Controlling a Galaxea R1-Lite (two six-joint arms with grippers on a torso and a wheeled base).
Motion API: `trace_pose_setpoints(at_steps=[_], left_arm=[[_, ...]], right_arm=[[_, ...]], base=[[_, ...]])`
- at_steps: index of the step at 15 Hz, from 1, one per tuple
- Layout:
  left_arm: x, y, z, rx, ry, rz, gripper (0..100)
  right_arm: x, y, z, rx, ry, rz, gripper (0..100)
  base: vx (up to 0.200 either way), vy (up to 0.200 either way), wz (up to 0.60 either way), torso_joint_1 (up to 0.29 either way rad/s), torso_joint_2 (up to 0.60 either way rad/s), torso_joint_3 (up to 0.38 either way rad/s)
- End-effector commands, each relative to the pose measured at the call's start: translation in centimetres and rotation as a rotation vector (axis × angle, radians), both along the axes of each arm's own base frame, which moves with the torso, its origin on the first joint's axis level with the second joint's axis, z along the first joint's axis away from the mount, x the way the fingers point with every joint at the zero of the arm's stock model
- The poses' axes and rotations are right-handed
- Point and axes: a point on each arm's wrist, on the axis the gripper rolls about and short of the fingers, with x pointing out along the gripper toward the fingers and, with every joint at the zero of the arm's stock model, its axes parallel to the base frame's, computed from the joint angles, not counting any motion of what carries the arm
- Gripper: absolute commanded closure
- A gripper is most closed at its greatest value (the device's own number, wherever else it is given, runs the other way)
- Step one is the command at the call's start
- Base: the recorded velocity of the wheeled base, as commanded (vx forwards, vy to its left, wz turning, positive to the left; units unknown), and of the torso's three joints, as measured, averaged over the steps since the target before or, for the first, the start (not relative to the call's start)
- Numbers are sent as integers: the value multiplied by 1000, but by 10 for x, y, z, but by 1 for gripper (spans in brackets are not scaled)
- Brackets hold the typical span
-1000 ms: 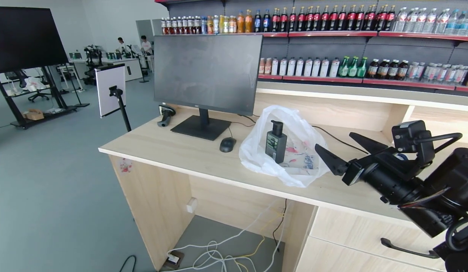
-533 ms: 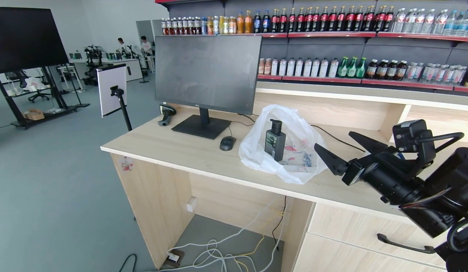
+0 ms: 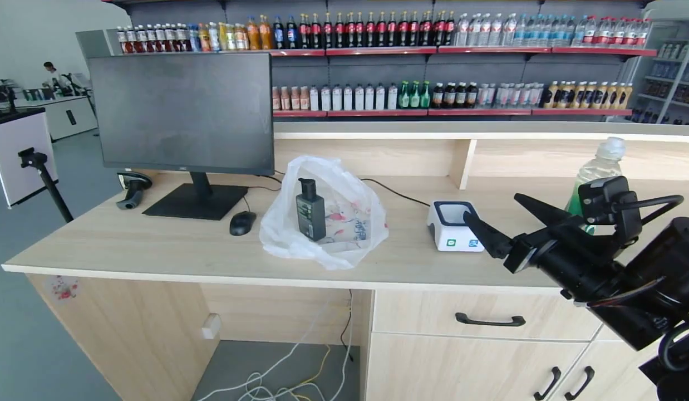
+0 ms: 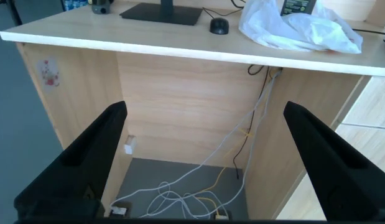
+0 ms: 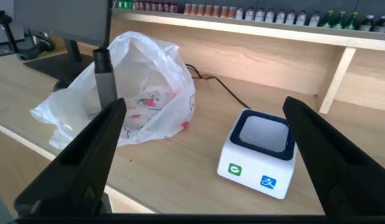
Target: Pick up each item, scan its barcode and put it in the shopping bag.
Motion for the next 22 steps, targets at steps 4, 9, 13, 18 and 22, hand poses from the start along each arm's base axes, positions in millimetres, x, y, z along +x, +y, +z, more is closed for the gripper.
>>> trace_pose_setpoints(at_steps=[4, 9, 13, 18, 22], left_arm=[[0, 0, 0, -1, 1, 1, 0], [0, 0, 0, -1, 0, 0, 0], [0, 0, 0, -1, 0, 1, 0], [0, 0, 0, -1, 0, -2, 0], [0, 0, 0, -1, 1, 1, 0]], right_arm=[[1, 2, -1, -3, 0, 4, 0], [6, 3, -5, -8, 13, 4, 0], [8, 4, -6, -9, 15, 3, 0], [10, 4, -7, -10, 19, 1, 0], [8, 4, -10, -14, 31, 4, 0]], base=[[0, -200, 0, 2, 5, 5], [0, -200, 0, 0, 0, 5], [0, -200, 0, 1, 4, -1], [0, -200, 0, 3, 4, 4], [0, -200, 0, 2, 0, 2]])
